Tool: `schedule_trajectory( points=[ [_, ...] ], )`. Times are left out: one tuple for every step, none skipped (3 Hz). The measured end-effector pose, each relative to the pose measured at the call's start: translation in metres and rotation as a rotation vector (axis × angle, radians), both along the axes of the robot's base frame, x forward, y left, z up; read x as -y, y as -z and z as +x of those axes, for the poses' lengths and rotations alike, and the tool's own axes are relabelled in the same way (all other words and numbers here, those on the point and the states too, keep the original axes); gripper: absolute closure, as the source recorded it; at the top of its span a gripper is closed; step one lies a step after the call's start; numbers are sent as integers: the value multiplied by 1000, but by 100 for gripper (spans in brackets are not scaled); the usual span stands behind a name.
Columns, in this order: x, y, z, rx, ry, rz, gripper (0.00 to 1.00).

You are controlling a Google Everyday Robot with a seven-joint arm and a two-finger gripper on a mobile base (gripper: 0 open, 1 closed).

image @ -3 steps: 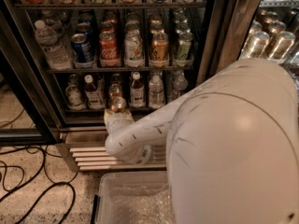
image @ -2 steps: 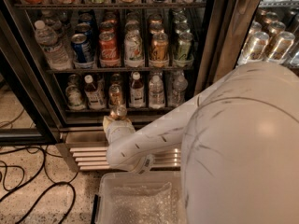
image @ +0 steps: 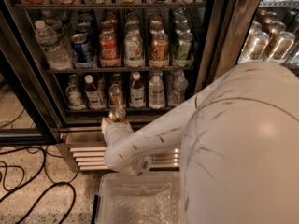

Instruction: Pick orange can from bottom shelf of fridge

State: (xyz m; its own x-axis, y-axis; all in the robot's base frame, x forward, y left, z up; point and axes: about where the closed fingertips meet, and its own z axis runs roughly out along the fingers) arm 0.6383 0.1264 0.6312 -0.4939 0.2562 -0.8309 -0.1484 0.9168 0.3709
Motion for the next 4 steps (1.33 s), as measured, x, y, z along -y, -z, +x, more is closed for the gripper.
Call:
schedule_trajectory(
  points=[
    [2, 10, -33, -56, 39, 53, 100],
    [-10, 25, -77, -129, 60, 106, 100],
    [-19, 41, -120, -227, 110, 152, 100],
    [-19, 41, -120, -227, 110, 152, 100]
  ],
)
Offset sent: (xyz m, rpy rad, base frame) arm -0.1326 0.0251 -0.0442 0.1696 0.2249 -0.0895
